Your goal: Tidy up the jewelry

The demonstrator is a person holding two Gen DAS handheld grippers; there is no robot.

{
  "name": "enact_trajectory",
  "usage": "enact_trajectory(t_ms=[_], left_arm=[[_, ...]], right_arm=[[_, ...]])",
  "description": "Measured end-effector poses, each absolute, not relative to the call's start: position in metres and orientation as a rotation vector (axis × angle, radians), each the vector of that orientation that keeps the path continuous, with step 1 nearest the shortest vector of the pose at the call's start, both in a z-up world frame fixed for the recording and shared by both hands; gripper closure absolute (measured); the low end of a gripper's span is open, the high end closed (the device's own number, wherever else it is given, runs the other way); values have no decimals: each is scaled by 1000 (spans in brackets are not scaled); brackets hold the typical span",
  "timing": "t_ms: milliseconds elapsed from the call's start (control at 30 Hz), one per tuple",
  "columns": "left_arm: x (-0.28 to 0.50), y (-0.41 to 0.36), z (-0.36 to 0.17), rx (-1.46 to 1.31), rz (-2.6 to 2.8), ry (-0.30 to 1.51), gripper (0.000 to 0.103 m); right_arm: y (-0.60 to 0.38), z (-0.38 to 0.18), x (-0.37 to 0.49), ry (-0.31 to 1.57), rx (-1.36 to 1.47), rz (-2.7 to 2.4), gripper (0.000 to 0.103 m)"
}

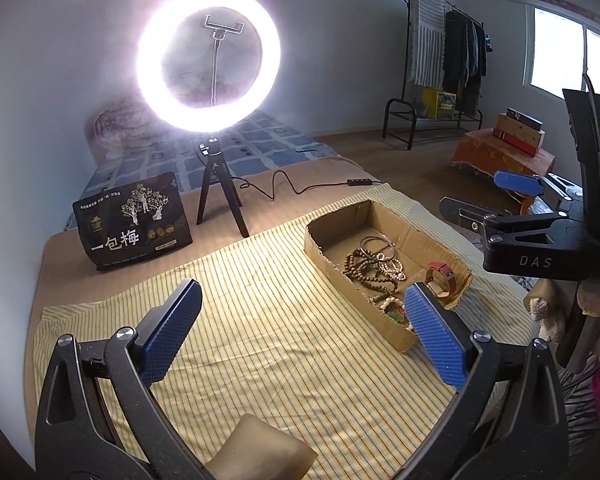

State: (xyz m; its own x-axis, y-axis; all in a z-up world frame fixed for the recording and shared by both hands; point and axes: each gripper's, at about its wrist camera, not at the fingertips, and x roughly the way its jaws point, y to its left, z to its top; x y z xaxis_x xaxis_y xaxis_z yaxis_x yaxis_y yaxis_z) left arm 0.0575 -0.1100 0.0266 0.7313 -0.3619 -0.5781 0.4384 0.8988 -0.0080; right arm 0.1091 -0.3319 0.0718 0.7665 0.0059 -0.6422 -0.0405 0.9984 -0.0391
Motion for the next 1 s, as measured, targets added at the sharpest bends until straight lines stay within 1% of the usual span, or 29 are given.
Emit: enact_trajectory(t_ms=[1000], left_arm=[[55, -113, 27, 134, -445, 604, 0]], right_arm=[[-335, 66, 107, 704, -72, 29, 0]])
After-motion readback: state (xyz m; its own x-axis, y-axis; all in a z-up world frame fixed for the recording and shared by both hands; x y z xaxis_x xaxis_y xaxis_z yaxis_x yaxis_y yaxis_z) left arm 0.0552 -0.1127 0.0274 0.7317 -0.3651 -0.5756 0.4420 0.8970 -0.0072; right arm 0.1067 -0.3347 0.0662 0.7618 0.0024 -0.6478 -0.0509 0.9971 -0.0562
